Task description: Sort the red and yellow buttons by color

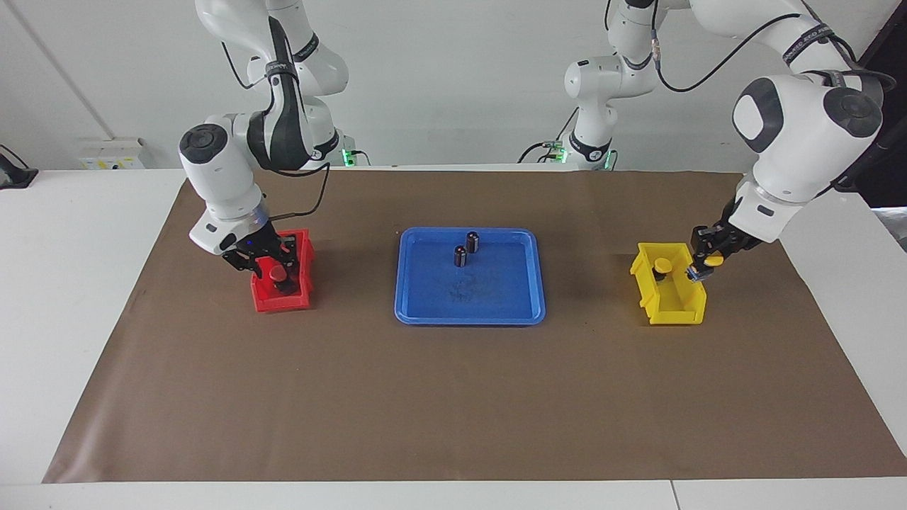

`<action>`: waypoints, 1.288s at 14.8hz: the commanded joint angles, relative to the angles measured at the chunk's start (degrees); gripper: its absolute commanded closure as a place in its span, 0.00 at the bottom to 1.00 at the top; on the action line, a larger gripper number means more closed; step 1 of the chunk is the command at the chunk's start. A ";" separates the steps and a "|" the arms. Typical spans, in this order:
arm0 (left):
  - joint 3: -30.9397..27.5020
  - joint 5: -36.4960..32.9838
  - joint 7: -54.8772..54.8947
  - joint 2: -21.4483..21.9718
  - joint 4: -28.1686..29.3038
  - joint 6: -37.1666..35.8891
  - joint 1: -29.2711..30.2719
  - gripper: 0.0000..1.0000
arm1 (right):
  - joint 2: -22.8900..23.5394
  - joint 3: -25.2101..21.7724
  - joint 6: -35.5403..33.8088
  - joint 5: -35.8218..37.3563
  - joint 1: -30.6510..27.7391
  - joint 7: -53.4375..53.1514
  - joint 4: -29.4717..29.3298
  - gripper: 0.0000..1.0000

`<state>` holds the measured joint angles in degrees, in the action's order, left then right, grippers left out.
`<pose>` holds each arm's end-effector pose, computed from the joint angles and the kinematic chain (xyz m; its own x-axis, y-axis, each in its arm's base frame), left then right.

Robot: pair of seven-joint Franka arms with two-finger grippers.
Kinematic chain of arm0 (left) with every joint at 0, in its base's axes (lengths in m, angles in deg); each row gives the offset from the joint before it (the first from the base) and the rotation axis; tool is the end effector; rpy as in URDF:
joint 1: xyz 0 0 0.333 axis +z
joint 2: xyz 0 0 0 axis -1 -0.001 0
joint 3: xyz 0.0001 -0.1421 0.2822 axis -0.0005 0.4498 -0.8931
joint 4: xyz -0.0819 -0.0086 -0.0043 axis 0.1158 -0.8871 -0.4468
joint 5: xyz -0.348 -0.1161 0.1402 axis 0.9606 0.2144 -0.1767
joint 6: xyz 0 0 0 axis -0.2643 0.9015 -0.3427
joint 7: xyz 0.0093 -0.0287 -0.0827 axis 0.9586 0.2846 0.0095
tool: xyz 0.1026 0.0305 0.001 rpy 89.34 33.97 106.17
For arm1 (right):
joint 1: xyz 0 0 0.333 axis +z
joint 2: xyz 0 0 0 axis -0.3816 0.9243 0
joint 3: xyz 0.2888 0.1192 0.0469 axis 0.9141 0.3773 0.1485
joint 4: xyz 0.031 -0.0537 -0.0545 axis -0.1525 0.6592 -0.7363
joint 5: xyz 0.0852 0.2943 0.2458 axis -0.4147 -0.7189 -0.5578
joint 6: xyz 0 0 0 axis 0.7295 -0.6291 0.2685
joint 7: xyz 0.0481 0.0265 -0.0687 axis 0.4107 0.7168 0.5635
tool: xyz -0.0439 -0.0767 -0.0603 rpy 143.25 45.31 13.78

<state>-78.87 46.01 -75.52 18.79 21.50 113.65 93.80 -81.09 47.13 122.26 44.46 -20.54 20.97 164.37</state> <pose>0.6009 -0.0026 0.5061 0.9987 -0.0261 -0.0435 -0.0266 -0.9996 -0.0117 0.5437 0.0080 0.4098 0.9827 0.1849 0.0115 0.1847 -0.9827 0.0142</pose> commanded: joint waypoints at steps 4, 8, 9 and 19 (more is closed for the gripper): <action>0.92 -0.13 0.95 4.60 14.46 15.17 1.59 0.99 | -1.07 0.47 -18.41 -2.22 -1.27 -0.51 -16.21 0.00; 1.01 -0.13 1.47 3.90 15.09 16.24 1.06 0.99 | -1.87 0.29 -29.06 -1.61 -1.62 -4.21 -25.18 0.00; 1.01 -0.13 1.47 3.90 15.96 16.85 1.06 0.99 | -1.60 0.03 -30.38 -1.78 -2.32 -4.30 -27.20 0.00; 1.10 -0.13 0.95 3.82 22.11 22.57 0.54 0.99 | -1.68 -0.50 -34.79 -1.52 -6.63 -5.53 -30.48 0.00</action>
<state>-77.60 46.01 -74.71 20.72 39.81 133.42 94.74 -83.12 46.17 87.23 43.11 -26.70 16.86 134.23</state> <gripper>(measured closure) 0.581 0.000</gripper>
